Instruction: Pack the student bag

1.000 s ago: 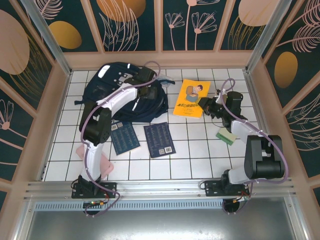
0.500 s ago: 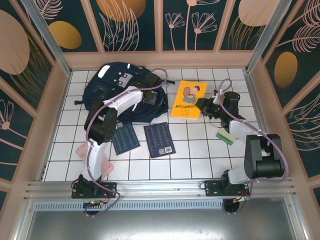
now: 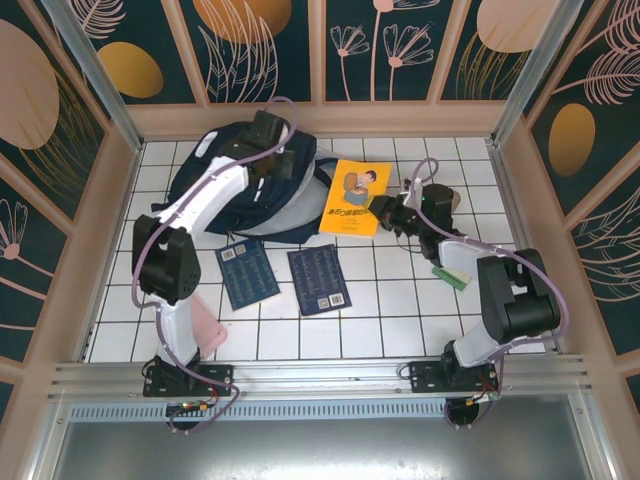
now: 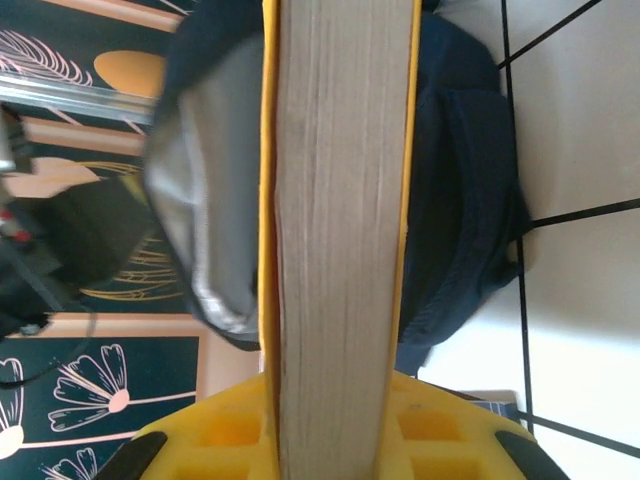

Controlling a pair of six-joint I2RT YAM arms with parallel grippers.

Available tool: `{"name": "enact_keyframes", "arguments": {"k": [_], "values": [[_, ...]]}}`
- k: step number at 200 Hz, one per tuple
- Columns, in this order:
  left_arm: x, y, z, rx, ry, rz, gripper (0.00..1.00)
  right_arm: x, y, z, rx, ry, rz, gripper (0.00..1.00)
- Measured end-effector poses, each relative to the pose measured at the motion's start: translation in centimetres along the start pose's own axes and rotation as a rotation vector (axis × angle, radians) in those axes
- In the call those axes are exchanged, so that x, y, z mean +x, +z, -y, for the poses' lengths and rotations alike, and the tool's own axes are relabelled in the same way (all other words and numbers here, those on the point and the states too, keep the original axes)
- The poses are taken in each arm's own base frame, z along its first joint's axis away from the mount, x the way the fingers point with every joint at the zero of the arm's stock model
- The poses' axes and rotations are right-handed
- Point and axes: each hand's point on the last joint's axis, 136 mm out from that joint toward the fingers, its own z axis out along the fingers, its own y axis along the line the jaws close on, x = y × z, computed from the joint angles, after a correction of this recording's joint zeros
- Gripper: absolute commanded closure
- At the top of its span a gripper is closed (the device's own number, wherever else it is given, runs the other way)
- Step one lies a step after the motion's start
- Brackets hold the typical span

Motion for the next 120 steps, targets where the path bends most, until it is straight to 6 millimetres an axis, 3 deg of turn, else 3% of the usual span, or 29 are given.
{"name": "enact_keyframes", "arguments": {"k": [23, 56, 120], "values": [[-1.9, -2.1, -0.2, 0.067, -0.031, 0.038, 1.0, 0.7, 2.2, 0.5, 0.006, 0.02, -0.021, 1.0], [-3.0, -3.1, -0.4, 0.158, -0.08, 0.046, 1.0, 1.5, 6.2, 0.2, 0.002, 0.013, -0.042, 1.0], [-3.8, -4.0, -0.1, 0.235, -0.146, 0.041, 1.0, 0.9, 16.5, -0.5, -0.059, 0.061, -0.042, 1.0]]}}
